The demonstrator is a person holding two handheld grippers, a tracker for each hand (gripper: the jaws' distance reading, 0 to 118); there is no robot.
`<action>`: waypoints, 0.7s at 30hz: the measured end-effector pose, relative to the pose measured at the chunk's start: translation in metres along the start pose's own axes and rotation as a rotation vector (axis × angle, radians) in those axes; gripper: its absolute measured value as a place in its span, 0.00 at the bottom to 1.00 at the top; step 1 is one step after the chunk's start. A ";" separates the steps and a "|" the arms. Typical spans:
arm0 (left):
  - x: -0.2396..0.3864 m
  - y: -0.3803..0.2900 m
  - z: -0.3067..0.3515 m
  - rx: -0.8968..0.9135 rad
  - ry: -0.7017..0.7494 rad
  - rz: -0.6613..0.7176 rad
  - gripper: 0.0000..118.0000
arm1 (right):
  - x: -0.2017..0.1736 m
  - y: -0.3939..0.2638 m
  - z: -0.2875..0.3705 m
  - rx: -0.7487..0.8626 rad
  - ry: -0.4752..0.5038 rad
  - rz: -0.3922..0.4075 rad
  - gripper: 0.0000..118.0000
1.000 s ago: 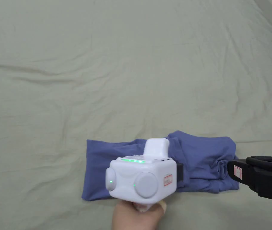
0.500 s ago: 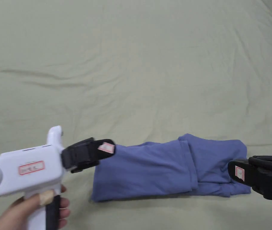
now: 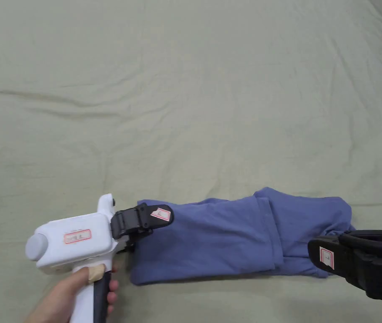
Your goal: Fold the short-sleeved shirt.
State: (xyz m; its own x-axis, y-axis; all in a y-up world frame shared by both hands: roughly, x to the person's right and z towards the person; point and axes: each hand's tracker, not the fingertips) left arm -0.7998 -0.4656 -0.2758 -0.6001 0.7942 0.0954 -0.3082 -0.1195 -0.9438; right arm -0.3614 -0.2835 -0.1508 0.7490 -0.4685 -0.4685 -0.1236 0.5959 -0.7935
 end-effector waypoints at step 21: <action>0.122 -0.038 -0.017 0.267 0.706 -0.007 0.09 | -0.006 0.003 -0.011 -0.019 -0.050 0.021 0.02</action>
State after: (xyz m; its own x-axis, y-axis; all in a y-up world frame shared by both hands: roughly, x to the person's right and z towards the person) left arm -0.8487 -0.3543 -0.2332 -0.0096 0.9778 -0.2095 -0.5324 -0.1823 -0.8266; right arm -0.3733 -0.2858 -0.1544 0.7778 -0.4226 -0.4653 -0.1517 0.5923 -0.7913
